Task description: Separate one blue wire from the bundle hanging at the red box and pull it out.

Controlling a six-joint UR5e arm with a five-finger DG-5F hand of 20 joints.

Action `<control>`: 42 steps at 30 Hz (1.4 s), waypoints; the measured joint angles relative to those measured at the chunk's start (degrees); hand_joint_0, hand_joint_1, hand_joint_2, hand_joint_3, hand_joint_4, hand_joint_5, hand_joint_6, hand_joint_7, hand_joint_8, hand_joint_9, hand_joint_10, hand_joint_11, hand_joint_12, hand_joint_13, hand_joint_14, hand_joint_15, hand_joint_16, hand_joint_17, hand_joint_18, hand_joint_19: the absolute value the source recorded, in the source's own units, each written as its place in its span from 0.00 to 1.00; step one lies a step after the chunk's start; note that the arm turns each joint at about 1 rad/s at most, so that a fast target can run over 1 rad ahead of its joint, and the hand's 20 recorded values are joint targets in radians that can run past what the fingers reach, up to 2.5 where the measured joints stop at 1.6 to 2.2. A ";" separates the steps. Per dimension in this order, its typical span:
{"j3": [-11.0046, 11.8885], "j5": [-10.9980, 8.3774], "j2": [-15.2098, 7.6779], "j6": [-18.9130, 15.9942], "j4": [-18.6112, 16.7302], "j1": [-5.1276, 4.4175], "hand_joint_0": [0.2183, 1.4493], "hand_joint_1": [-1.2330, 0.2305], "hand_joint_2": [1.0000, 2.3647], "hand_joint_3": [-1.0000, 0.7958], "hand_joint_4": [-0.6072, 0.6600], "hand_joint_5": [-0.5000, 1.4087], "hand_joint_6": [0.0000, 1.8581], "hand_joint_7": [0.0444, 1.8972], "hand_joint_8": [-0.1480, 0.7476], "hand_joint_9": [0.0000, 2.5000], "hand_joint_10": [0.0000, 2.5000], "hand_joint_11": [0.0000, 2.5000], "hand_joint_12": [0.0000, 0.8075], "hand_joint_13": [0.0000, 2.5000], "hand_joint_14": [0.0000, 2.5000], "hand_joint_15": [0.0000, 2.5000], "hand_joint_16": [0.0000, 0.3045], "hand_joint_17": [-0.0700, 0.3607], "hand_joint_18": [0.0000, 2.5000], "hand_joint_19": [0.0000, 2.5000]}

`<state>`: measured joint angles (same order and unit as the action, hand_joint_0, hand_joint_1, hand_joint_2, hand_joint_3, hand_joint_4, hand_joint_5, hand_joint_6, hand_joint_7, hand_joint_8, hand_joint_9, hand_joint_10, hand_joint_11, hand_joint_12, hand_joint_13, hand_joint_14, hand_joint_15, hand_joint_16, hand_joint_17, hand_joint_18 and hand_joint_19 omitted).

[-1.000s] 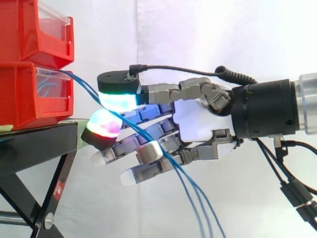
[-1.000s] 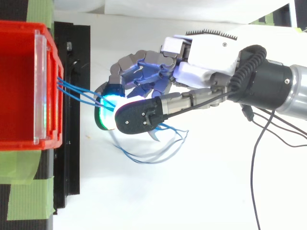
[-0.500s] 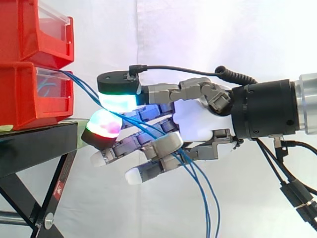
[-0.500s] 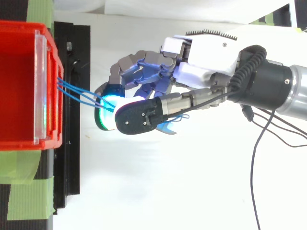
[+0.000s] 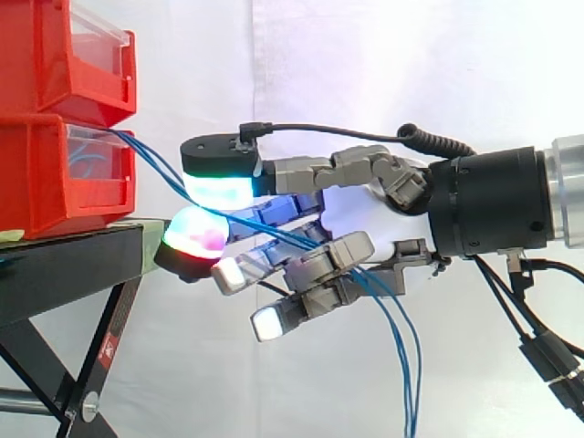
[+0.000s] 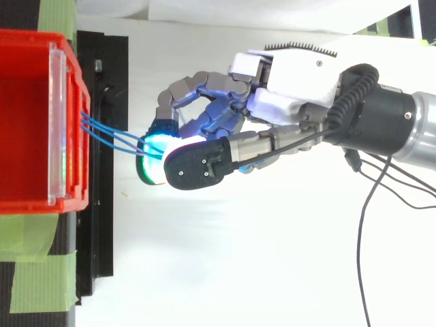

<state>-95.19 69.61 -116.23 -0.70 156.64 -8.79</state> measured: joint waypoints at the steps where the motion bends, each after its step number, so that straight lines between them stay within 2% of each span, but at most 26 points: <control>1: 0.00 0.00 0.00 0.00 0.02 -0.01 0.33 0.40 0.03 0.48 0.65 0.15 0.45 0.55 0.56 0.43 0.00 0.54 0.42 0.51 0.42 0.55 0.16 0.41 0.35 0.31; 3: 0.00 0.00 -0.02 0.00 0.04 -0.01 0.33 0.41 0.03 0.48 0.65 0.15 0.45 0.55 0.56 0.44 0.01 0.61 0.42 0.51 0.42 0.55 0.16 0.41 0.35 0.31; 6: 0.00 0.00 -0.01 0.00 0.06 0.05 0.33 0.41 0.03 0.48 0.65 0.15 0.45 0.55 0.56 0.44 0.04 0.61 0.42 0.51 0.42 0.55 0.16 0.41 0.34 0.32; 9: 0.00 0.00 0.01 0.00 0.07 0.14 0.33 0.41 0.03 0.48 0.65 0.15 0.45 0.55 0.56 0.43 0.14 0.60 0.42 0.50 0.43 0.56 0.16 0.42 0.34 0.32; 19: 0.00 0.04 0.02 -0.14 0.66 0.33 0.33 0.40 0.03 0.48 0.65 0.15 0.45 0.55 0.55 0.42 0.13 0.61 0.43 0.50 0.41 0.56 0.16 0.42 0.34 0.31; 23: 0.21 0.04 0.19 -0.31 0.98 0.30 0.34 0.38 0.02 0.48 0.63 0.15 0.45 0.53 0.55 0.40 0.23 0.61 0.42 0.50 0.41 0.56 0.16 0.42 0.34 0.31; 27: 0.65 0.01 0.66 -0.34 1.28 0.32 0.34 0.37 0.02 0.48 0.63 0.15 0.45 0.52 0.55 0.39 0.26 0.60 0.42 0.49 0.42 0.56 0.16 0.41 0.34 0.31; 38: 0.86 -0.16 6.20 1.66 6.32 0.60 0.34 0.36 0.02 0.48 0.63 0.15 0.44 0.53 0.55 0.38 0.25 0.60 0.43 0.49 0.41 0.56 0.16 0.41 0.33 0.31; 42: 0.87 -1.25 7.49 3.80 7.44 0.72 0.34 0.36 0.02 0.48 0.64 0.15 0.44 0.54 0.54 0.38 0.25 0.61 0.42 0.48 0.39 0.57 0.16 0.41 0.32 0.31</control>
<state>-94.32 68.36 -108.74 3.09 164.08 -8.07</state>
